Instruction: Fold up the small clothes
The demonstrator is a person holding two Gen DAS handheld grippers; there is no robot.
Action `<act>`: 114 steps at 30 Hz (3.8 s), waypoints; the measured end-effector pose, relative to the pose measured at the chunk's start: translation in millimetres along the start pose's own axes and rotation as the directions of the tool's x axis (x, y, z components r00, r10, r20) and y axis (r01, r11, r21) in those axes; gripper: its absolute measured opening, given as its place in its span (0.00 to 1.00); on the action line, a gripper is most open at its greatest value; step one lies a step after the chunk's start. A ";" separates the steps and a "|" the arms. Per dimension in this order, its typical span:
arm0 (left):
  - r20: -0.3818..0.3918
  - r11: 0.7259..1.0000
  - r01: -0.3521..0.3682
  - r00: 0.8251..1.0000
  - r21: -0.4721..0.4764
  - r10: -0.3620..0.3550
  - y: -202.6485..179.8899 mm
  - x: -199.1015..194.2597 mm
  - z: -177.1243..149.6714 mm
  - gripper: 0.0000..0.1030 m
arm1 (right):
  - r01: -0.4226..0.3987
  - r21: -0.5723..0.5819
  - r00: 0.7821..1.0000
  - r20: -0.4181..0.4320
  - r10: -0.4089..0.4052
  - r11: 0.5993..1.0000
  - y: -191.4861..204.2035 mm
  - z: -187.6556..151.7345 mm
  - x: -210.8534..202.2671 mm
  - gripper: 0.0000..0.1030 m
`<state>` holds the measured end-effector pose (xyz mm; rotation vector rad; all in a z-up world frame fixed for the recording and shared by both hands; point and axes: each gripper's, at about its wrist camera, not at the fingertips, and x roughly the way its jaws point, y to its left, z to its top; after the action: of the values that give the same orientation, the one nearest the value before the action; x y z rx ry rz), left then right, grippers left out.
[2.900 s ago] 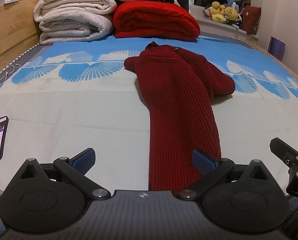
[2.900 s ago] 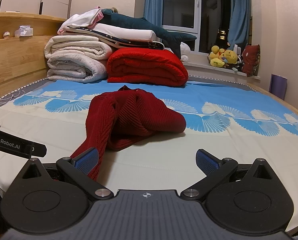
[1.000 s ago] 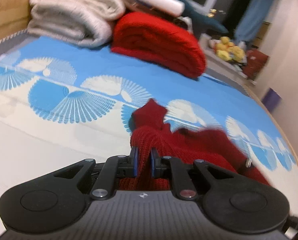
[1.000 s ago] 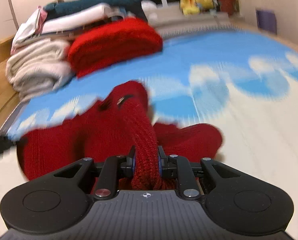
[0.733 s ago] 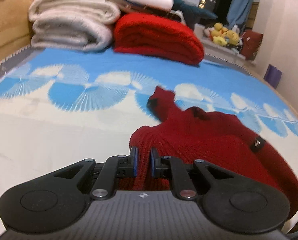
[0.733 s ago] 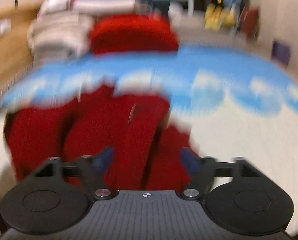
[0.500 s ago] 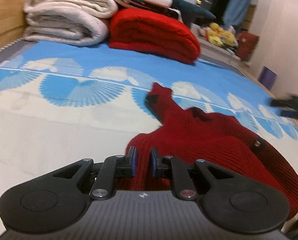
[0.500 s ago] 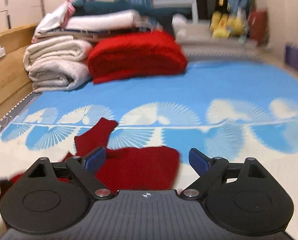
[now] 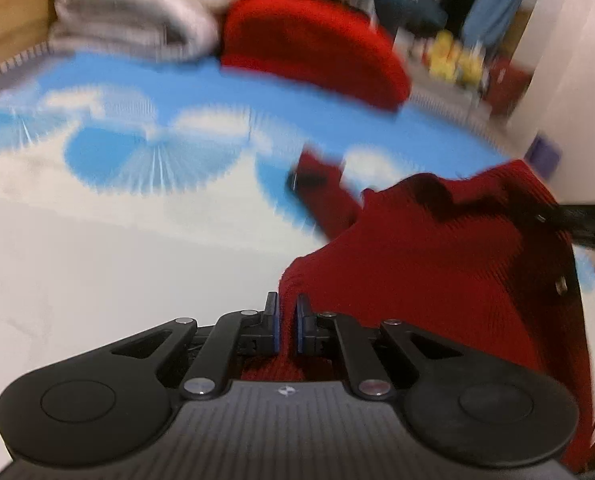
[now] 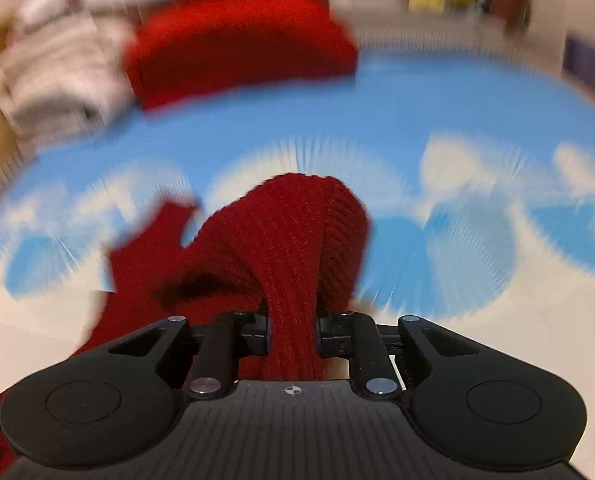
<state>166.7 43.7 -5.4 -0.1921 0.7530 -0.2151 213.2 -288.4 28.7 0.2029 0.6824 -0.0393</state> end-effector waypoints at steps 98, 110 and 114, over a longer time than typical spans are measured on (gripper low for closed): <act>-0.196 0.873 -0.455 0.853 0.176 0.484 22.3 100.8 -32.4 0.64 | 0.093 0.211 0.940 -0.340 -0.016 0.973 -65.6 -117.7 -5.3 0.14; -0.208 0.873 -0.465 0.848 0.148 0.487 25.8 100.4 -29.5 0.73 | 0.772 0.122 0.578 0.273 -0.769 0.623 -156.7 17.4 -104.7 0.73; -0.207 0.875 -0.462 0.851 0.144 0.483 22.2 99.4 -28.1 0.76 | 0.605 0.256 0.755 0.116 -0.645 0.754 -163.0 -25.7 -112.1 0.76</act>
<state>220.6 36.4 -96.0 0.1124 1.0040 0.2053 93.6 -446.4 51.6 0.1533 0.5184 -0.7809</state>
